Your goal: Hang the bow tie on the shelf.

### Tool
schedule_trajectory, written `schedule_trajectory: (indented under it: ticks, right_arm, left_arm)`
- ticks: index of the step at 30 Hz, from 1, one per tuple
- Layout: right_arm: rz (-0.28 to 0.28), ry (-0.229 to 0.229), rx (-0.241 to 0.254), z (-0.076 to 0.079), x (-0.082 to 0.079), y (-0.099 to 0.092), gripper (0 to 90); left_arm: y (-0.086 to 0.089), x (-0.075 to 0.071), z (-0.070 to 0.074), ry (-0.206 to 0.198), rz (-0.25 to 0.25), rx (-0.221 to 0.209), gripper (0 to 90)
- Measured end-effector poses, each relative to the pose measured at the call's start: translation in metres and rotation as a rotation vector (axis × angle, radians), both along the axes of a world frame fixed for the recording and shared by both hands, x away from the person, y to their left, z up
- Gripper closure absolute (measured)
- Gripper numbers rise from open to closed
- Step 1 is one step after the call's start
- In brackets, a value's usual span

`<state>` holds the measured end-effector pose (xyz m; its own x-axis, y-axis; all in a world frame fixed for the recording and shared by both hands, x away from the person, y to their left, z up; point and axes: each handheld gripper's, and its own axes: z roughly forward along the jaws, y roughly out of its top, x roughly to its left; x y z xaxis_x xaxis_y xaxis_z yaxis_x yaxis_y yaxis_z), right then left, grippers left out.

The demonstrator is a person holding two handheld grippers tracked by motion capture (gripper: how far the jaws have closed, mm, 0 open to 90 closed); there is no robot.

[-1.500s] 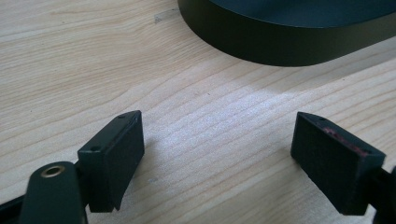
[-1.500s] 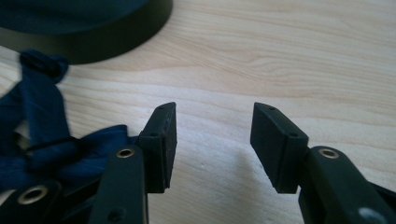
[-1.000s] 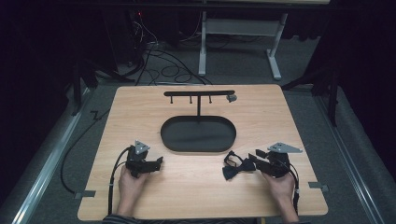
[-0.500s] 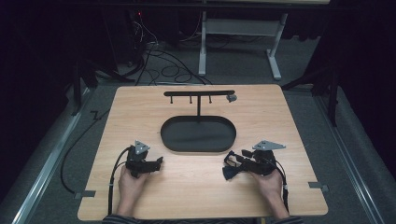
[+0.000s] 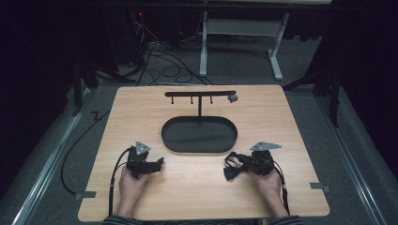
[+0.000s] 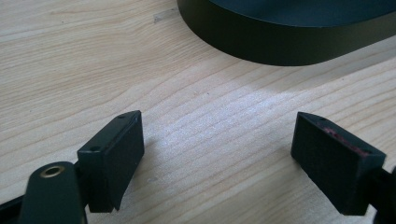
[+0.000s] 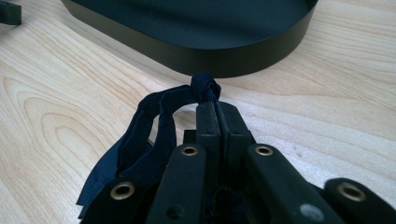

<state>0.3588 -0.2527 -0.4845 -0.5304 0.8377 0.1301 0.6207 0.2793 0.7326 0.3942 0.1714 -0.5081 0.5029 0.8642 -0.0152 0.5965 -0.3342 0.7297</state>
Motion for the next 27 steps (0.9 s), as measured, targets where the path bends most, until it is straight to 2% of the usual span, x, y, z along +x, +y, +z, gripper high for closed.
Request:
schedule_trajectory:
  ticks: [5,11,19,20,27]
  right_arm:
    - [0.000,-0.013,0.027,0.006,-0.003,-0.003,90.0]
    - [0.005,-0.052,0.047,0.014,-0.007,-0.006,90.0]
    - [0.009,-0.100,0.053,0.029,-0.011,-0.007,90.0]
    - [0.010,-0.117,0.050,0.034,-0.012,-0.007,90.0]
    - [0.015,-0.138,0.037,0.042,-0.011,-0.005,90.0]
  left_arm:
    - [0.000,0.000,0.000,0.000,0.000,0.000,17.5]
    - [0.000,0.000,0.000,0.000,0.000,0.000,17.5]
    - [0.000,0.000,0.000,-0.001,0.000,-0.001,17.4]
    - [0.000,0.000,0.000,-0.001,0.000,-0.001,17.4]
    - [0.000,0.000,0.000,0.000,-0.001,0.000,17.4]
